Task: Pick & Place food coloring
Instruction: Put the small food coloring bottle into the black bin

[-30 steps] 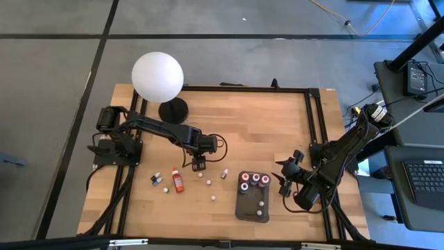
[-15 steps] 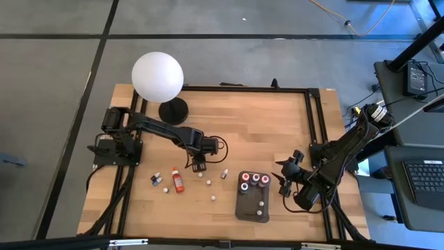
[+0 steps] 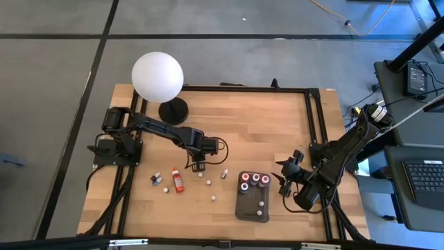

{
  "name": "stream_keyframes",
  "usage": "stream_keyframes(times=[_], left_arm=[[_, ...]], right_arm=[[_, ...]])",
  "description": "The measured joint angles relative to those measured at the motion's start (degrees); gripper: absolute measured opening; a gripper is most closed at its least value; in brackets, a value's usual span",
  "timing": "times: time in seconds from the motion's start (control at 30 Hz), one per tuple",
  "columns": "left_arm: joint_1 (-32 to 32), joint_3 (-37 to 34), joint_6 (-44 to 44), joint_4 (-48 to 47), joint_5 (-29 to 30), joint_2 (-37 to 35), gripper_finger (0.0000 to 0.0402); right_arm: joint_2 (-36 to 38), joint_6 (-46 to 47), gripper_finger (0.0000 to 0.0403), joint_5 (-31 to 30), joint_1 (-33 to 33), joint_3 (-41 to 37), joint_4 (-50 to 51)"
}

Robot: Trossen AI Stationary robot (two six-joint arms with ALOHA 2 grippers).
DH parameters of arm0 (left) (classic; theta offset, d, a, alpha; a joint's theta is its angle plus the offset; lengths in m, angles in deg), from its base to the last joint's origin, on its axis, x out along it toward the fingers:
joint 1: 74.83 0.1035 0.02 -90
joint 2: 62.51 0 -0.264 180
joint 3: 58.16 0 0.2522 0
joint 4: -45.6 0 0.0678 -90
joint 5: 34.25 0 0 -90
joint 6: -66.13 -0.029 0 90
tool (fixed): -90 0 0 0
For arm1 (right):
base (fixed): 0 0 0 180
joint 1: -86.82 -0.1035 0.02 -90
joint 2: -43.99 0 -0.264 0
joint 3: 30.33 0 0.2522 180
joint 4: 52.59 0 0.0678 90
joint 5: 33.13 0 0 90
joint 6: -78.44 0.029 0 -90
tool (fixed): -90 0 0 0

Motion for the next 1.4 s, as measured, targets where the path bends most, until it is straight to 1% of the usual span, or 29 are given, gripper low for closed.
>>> stream_keyframes(times=[0.17,0.33,0.5,0.67,0.83,0.93,1.03,1.13,1.23,1.33,1.4], left_arm=[[-0.4,0.5,-0.4,-0.4,0.0,0.0,0.0072],[-1.3,3.7,-1.5,-1.7,0.0,0.0,0.0073],[-3.0,9.5,-1.6,-4.6,-0.1,0.0,0.0071],[-6.1,16.7,-2.2,-7.0,-1.7,0.0,0.0074],[-9.9,24.0,-1.3,-6.9,-4.3,0.0,0.0071],[-12.9,27.6,-1.5,-6.9,-4.2,0.0,0.0071],[-16.1,30.6,-1.1,-6.9,-2.0,0.4,0.0070],[-18.5,33.3,-0.1,-6.8,-0.9,2.3,0.0070],[-19.8,37.4,1.0,-6.7,-2.1,6.4,0.0069],[-20.9,43.4,0.7,-8.4,-4.6,11.8,0.0069],[-21.8,48.2,-0.5,-11.6,-4.8,15.3,0.0069]], right_arm=[[0.0,-0.1,0.0227,0.0,0.0,0.0,0.0],[0.0,-0.2,0.0227,0.0,0.0,0.0,0.0],[0.0,-0.2,0.0227,0.0,0.0,0.0,0.0],[0.0,-0.2,0.0227,0.0,0.0,0.0,0.0],[0.0,-0.2,0.0227,0.0,0.0,0.0,0.0],[0.0,-0.2,0.0227,0.0,0.0,0.0,0.0],[0.0,-0.2,0.0227,0.0,0.0,0.0,0.0],[0.0,-0.2,0.0227,0.0,0.0,0.0,0.0],[0.0,-0.2,0.0227,0.0,0.0,0.0,0.1],[0.0,-0.2,0.0227,0.0,0.0,0.0,0.1],[0.0,0.0,0.0227,0.0,0.0,0.0,0.1]])
